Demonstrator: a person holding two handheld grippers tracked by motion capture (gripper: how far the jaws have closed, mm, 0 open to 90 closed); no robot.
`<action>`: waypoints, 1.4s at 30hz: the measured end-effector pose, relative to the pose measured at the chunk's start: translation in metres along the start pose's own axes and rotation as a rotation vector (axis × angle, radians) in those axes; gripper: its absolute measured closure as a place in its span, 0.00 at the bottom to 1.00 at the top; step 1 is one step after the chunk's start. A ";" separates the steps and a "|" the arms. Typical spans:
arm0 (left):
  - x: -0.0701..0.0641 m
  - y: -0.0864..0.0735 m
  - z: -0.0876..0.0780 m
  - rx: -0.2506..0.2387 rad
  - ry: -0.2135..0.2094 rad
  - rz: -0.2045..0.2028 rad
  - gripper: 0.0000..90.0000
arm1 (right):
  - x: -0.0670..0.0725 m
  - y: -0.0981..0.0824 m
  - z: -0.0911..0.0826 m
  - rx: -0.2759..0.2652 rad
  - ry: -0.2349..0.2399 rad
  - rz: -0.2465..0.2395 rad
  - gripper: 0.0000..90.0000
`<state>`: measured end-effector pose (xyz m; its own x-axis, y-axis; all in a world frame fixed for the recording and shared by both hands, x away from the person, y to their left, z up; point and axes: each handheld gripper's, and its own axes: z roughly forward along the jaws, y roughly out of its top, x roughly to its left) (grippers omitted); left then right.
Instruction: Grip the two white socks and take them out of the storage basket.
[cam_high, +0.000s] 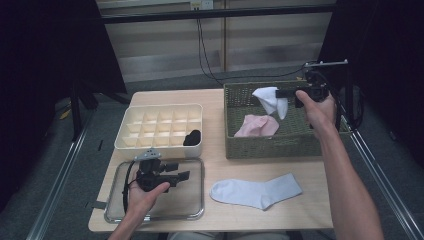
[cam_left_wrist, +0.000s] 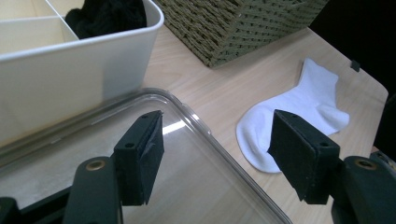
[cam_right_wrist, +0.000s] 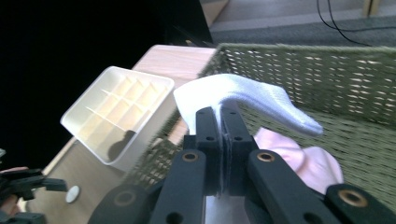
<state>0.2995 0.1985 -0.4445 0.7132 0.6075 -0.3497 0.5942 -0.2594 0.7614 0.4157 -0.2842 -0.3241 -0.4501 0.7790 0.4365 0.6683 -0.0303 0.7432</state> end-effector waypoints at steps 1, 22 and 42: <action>-0.001 0.002 0.000 0.001 -0.007 0.003 0.39 | 0.003 0.000 -0.001 -0.007 0.003 -0.009 0.97; -0.013 0.027 0.019 -0.015 -0.015 0.036 0.40 | 0.048 -0.021 -0.027 -0.041 0.073 -0.068 0.97; -0.023 0.032 0.022 -0.029 -0.038 0.040 0.42 | 0.089 -0.056 -0.036 -0.024 0.145 -0.124 0.97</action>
<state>0.3108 0.1599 -0.4238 0.7502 0.5681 -0.3383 0.5541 -0.2611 0.7904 0.3174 -0.2352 -0.3084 -0.6098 0.6792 0.4085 0.5892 0.0439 0.8068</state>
